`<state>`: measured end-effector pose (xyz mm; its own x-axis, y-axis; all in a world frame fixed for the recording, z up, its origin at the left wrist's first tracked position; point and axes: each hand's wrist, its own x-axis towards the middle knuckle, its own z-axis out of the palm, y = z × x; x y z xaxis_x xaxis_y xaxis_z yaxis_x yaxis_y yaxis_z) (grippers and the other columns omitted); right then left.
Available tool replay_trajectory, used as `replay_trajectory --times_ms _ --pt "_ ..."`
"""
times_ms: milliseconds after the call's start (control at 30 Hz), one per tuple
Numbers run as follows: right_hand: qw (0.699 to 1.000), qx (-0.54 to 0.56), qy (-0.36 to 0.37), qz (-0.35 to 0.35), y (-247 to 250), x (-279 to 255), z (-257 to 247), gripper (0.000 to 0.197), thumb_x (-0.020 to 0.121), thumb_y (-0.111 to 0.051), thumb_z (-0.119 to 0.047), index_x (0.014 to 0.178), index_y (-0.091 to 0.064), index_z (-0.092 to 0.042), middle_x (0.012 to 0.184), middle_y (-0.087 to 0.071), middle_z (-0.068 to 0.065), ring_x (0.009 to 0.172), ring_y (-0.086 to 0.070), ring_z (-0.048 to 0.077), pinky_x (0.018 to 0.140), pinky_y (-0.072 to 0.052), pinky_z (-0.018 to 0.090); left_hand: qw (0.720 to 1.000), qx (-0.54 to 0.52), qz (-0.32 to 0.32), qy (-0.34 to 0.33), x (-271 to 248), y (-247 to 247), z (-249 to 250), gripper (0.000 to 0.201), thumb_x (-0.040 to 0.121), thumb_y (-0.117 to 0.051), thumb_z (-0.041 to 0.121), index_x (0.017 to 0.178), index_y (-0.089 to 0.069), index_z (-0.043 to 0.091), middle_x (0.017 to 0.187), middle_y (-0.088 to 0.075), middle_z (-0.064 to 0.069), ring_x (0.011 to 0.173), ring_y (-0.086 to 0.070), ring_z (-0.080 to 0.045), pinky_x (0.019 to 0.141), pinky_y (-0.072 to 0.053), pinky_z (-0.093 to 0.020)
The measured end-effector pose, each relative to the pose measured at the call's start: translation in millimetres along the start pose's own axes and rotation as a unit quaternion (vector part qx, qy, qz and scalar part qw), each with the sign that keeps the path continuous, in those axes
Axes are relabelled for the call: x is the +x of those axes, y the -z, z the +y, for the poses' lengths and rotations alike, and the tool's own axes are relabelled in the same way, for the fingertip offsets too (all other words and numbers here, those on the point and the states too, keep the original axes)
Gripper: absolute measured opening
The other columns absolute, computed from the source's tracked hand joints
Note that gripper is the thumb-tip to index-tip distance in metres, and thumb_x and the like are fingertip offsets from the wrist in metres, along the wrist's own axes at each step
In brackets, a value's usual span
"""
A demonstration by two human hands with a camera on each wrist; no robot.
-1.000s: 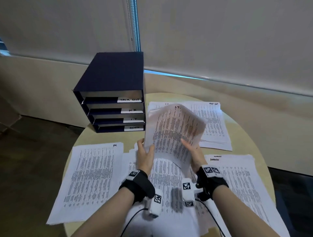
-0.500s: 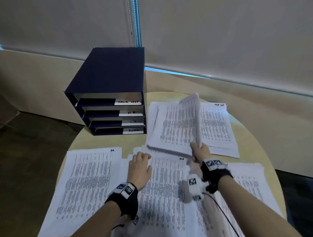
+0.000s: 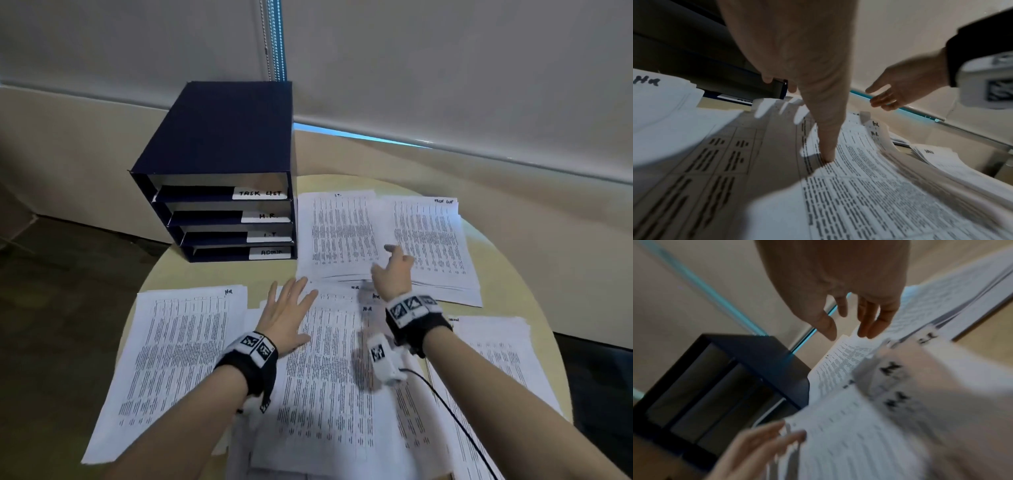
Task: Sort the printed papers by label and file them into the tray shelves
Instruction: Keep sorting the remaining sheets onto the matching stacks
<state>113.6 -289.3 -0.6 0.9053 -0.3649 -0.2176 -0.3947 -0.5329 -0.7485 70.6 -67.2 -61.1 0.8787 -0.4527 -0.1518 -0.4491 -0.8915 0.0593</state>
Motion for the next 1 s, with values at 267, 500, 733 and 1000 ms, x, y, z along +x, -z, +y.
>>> replay_trajectory --times_ms 267,500,733,1000 --pt "0.985 -0.139 0.053 -0.091 5.4 -67.4 81.8 0.043 0.083 -0.055 0.000 0.121 -0.056 -0.021 0.129 -0.041 0.005 0.115 -0.043 0.018 0.100 -0.039 0.028 0.993 -0.051 0.093 -0.061 -10.3 7.1 5.9 0.023 0.089 -0.058 0.019 0.112 -0.053 0.019 0.130 -0.042 -0.004 0.118 -0.040 -0.027 0.104 -0.029 -0.036" --pt "0.982 -0.155 0.080 -0.066 2.6 -73.9 81.0 0.031 0.085 -0.061 -0.016 0.115 -0.061 -0.020 0.119 -0.040 0.002 0.114 -0.040 0.018 0.105 -0.038 0.033 0.989 -0.080 0.097 -0.081 -8.8 7.9 3.9 0.009 0.095 -0.054 0.020 0.088 -0.059 0.017 0.157 -0.026 -0.008 0.147 -0.013 -0.024 0.117 0.005 -0.037" --pt "0.979 -0.155 0.128 -0.026 0.5 -84.0 89.8 0.016 0.088 -0.058 -0.012 0.099 -0.067 -0.006 0.103 -0.040 -0.002 0.099 -0.041 0.014 0.100 -0.041 0.033 0.986 -0.093 0.130 -0.049 0.5 23.9 7.8 0.018 0.096 -0.052 0.030 0.093 -0.062 0.015 0.119 -0.049 -0.001 0.113 -0.041 -0.021 0.104 -0.031 -0.033" --pt "0.993 -0.068 0.093 -0.039 14.8 -94.3 91.7 0.016 0.090 -0.052 -0.009 0.101 -0.064 -0.004 0.126 -0.041 0.005 0.108 -0.040 0.011 0.095 -0.039 0.019 0.982 -0.144 0.115 -0.049 -11.2 18.2 6.8 0.013 0.095 -0.054 0.012 0.096 -0.050 0.024 0.091 -0.058 0.009 0.088 -0.051 -0.015 0.086 -0.039 -0.025"
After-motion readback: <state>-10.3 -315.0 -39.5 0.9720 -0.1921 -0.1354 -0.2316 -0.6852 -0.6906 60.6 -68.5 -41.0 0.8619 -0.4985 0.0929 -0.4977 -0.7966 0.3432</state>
